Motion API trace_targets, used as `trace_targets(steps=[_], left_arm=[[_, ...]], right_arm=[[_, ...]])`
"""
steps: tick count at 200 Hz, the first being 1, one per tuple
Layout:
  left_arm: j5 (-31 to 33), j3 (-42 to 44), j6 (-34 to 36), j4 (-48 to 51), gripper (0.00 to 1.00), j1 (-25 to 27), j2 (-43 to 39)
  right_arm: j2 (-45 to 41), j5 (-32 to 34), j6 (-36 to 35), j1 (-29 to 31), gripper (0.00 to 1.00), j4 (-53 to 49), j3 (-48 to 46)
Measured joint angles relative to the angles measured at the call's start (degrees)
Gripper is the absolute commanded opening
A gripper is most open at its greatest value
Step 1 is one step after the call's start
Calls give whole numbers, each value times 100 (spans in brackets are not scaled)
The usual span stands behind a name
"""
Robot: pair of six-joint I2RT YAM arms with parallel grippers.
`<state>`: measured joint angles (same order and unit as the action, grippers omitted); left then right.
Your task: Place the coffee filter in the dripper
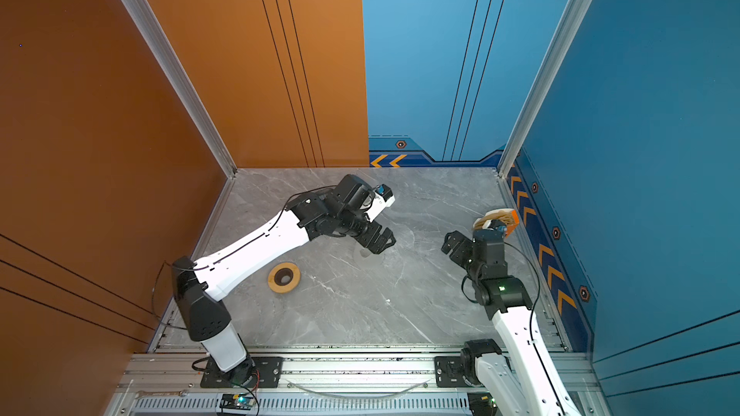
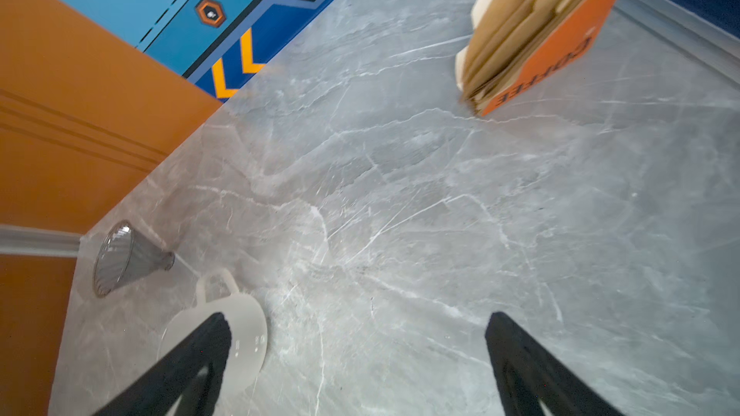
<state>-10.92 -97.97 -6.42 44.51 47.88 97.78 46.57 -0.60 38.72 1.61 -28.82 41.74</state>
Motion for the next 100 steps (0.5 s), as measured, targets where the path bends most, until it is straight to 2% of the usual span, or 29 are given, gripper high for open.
trace_targets(steps=[36, 73, 100], left_arm=[[-634, 975, 13, -682, 98, -407, -697], [-957, 1801, -284, -1429, 98, -662, -1311], [-1174, 1915, -544, -1668, 98, -651, -1482]], right_arm=[[994, -457, -157, -1102, 71, -76, 592], [2155, -785, -273, -1781, 64, -232, 1405], [2916, -879, -337, -2111, 56, -507, 2068]])
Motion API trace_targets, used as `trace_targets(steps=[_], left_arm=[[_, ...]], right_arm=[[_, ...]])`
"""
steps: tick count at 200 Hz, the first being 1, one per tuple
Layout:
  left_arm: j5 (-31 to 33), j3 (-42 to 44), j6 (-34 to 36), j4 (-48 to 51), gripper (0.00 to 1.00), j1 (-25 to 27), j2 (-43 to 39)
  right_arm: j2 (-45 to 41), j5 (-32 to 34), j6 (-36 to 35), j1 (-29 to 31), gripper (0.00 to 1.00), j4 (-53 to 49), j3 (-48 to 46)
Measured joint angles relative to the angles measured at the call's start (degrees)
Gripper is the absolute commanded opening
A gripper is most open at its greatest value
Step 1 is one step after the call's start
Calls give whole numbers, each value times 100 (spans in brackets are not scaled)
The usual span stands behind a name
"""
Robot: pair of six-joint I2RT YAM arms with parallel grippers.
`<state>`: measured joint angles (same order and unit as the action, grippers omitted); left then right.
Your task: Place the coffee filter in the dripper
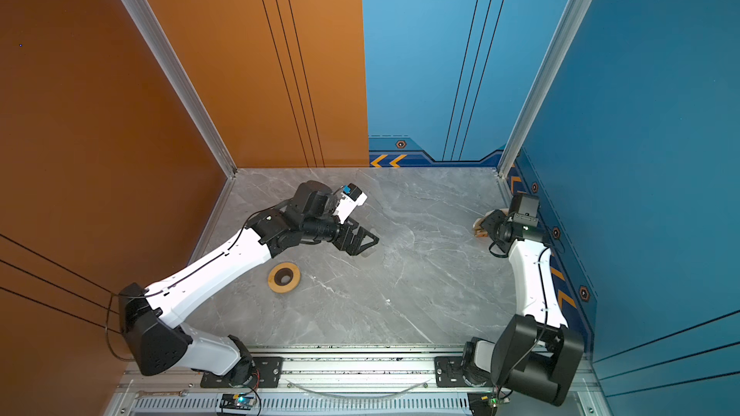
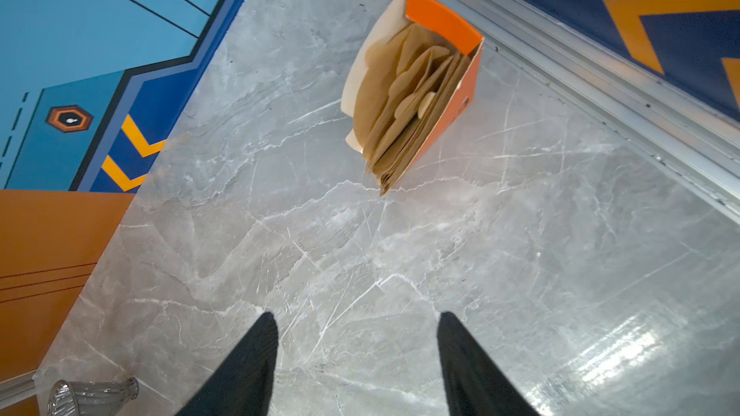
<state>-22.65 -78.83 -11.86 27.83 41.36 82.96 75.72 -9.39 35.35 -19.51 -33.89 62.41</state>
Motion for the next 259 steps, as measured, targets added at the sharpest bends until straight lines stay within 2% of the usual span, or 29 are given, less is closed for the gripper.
trace_targets(steps=[48, 96, 140, 259], left_arm=[[-234, 0, -450, -129, 98, -81, -79], [-361, 0, -734, -131, 98, -391, -79], [-380, 0, -774, -131, 98, -433, -79], [-376, 0, -748, -122, 98, -417, -79]], right_arm=[[1134, -48, -85, -490, 48, -457, 925], [1764, 83, -81, -758, 42, -710, 1384], [2243, 129, -81, -787, 37, -752, 1733], [2697, 219, -76, -772, 27, -767, 2175]])
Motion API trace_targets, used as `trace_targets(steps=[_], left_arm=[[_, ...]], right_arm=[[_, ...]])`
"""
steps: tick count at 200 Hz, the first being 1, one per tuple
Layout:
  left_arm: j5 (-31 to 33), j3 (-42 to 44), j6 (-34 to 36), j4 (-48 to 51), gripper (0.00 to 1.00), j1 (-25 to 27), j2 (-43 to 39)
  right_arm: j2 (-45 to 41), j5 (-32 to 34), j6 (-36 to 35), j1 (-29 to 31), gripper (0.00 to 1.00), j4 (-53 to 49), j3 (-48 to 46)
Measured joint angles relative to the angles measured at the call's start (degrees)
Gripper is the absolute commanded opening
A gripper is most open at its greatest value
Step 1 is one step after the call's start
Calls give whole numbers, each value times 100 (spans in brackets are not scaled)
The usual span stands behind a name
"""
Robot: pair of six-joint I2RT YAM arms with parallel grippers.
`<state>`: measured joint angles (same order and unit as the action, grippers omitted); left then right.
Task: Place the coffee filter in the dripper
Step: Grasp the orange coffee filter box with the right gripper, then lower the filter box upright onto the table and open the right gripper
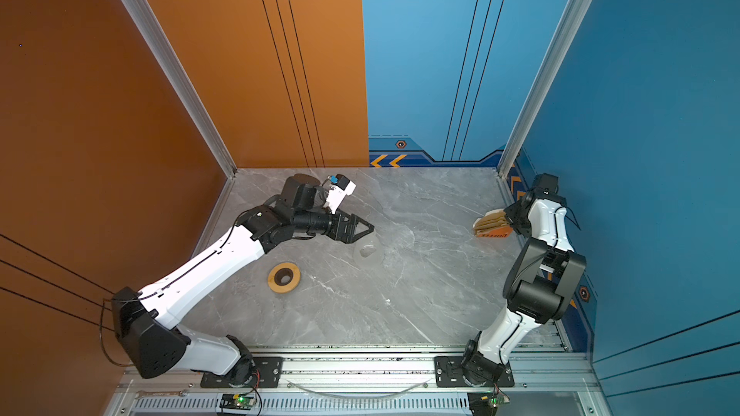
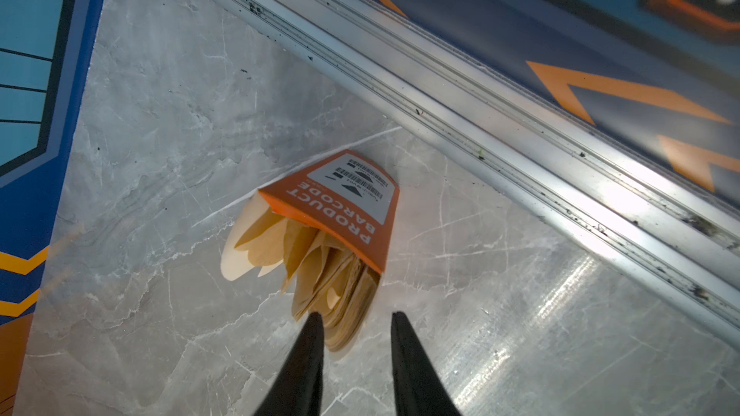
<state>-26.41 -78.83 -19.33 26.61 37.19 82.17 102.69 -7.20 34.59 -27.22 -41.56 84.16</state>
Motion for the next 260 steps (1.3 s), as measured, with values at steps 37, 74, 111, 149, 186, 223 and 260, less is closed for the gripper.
trace_targets(steps=[37, 74, 111, 149, 186, 223, 260], left_arm=[[0, 0, 0, 4, 98, 0, 0], [0, 0, 0, 13, 98, 0, 0], [0, 0, 0, 15, 98, 0, 0], [0, 0, 0, 15, 98, -2, 0], [-2, 0, 0, 15, 98, -7, 0], [-2, 0, 0, 17, 98, -7, 0], [-2, 0, -2, 17, 98, -13, 0]], right_arm=[[107, 61, 20, 0, 24, 0, 0], [221, 138, 20, 0, 21, -2, 22], [317, 144, 22, 0, 18, -2, 103], [369, 146, 20, 31, 14, 0, 129], [422, 173, 15, 76, 10, -2, 153], [437, 229, 15, 175, 9, 0, 153], [437, 240, 4, 295, 8, 0, 153]])
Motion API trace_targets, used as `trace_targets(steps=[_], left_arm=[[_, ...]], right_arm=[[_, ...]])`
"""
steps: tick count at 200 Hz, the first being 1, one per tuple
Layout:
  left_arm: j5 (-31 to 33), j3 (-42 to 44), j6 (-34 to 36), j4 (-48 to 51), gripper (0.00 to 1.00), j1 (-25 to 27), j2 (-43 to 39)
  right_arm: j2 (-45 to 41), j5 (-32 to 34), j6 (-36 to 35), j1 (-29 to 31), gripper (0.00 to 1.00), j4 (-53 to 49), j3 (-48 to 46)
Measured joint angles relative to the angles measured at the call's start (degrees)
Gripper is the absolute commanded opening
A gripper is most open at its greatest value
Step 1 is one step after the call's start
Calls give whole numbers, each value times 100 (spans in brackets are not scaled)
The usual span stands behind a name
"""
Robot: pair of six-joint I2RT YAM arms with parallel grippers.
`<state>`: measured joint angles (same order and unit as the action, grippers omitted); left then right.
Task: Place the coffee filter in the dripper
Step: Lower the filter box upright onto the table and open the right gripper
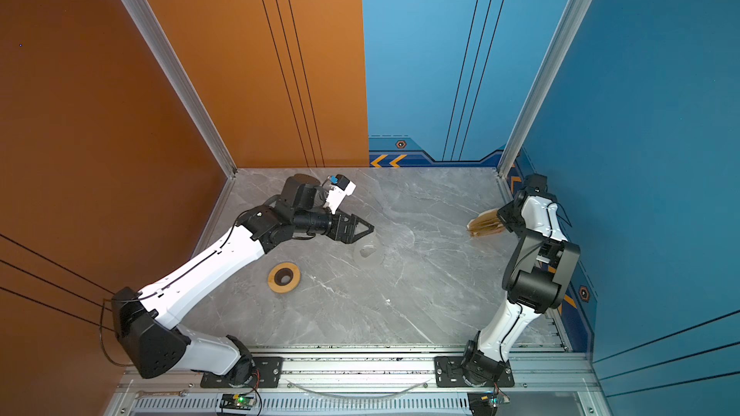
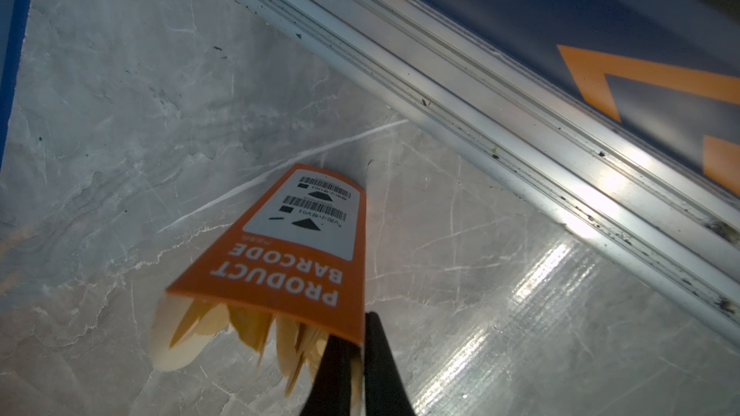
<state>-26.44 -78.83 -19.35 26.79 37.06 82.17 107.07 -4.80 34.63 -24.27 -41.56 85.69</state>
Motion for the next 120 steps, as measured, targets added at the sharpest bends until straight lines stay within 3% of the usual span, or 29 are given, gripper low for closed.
trace_targets(steps=[120], left_arm=[[2, 0, 2, 2, 98, -4, -55]], right_arm=[[166, -208, -852, 1001, 7, -190, 675]])
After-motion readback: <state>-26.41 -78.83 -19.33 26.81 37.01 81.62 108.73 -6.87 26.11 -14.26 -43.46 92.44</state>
